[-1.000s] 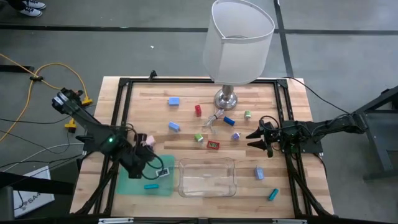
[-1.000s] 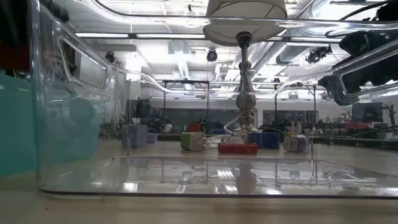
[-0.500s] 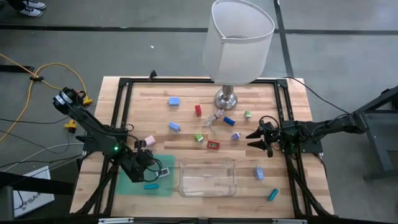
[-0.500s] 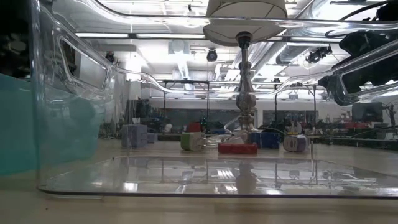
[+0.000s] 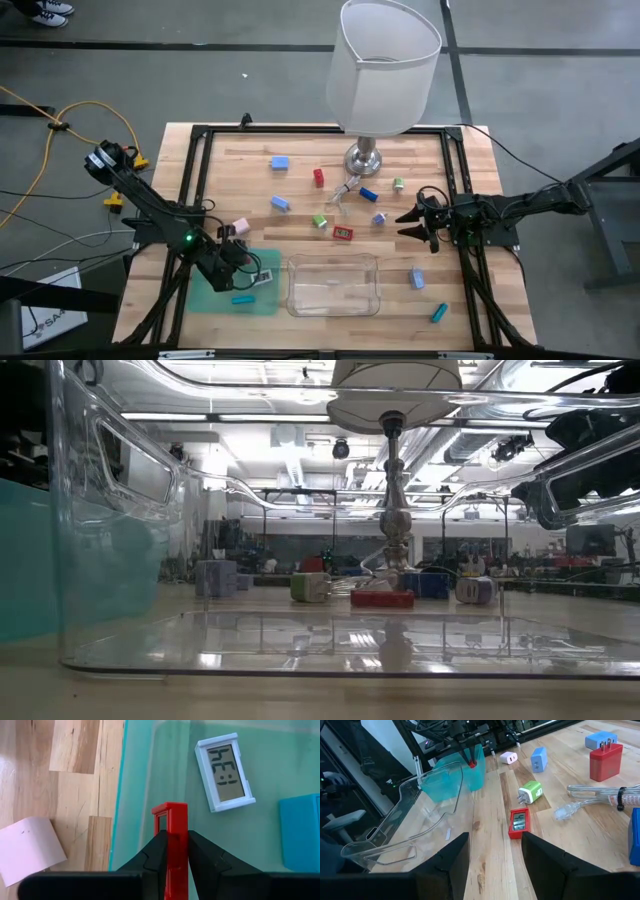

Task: Pick & Place Office items
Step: Put the top red timer into the green bin, then put the red timer into the green bin

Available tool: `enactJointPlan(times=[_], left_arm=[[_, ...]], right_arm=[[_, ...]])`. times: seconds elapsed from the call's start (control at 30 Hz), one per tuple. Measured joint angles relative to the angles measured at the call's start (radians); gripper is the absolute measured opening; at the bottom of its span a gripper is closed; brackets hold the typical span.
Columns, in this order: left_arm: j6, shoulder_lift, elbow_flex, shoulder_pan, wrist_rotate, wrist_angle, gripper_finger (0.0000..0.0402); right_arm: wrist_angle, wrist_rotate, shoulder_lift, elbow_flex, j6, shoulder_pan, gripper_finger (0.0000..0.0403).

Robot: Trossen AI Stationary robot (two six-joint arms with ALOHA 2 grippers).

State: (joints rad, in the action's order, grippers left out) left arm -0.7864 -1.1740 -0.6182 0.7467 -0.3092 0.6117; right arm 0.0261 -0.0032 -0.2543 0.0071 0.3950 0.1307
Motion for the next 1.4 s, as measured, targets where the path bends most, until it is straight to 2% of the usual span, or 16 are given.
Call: enactJointPlan(times=[0.27, 0.63, 1.0, 1.2, 1.4], left_arm=[[0.000, 0.000, 0.000, 0.000, 0.003, -0.001, 0.0064], [0.001, 0.000, 0.000, 0.000, 0.003, -0.008, 0.0107], [0.003, 0.005, 0.000, 0.000, -0.003, -0.010, 0.0108], [0.079, 0.056, 0.000, 0.000, -0.016, -0.076, 0.0108], [0.083, 0.101, 0.000, 0.000, -0.065, -0.075, 0.0108]], right_arm=[[0.000, 0.000, 0.000, 0.000, 0.000, 0.000, 0.0166], [0.000, 0.000, 0.000, 0.000, 0.000, 0.000, 0.0166], [0.000, 0.000, 0.000, 0.000, 0.000, 0.000, 0.0166], [0.000, 0.000, 0.000, 0.000, 0.000, 0.000, 0.0166], [0.000, 0.000, 0.000, 0.000, 0.000, 0.000, 0.0166]])
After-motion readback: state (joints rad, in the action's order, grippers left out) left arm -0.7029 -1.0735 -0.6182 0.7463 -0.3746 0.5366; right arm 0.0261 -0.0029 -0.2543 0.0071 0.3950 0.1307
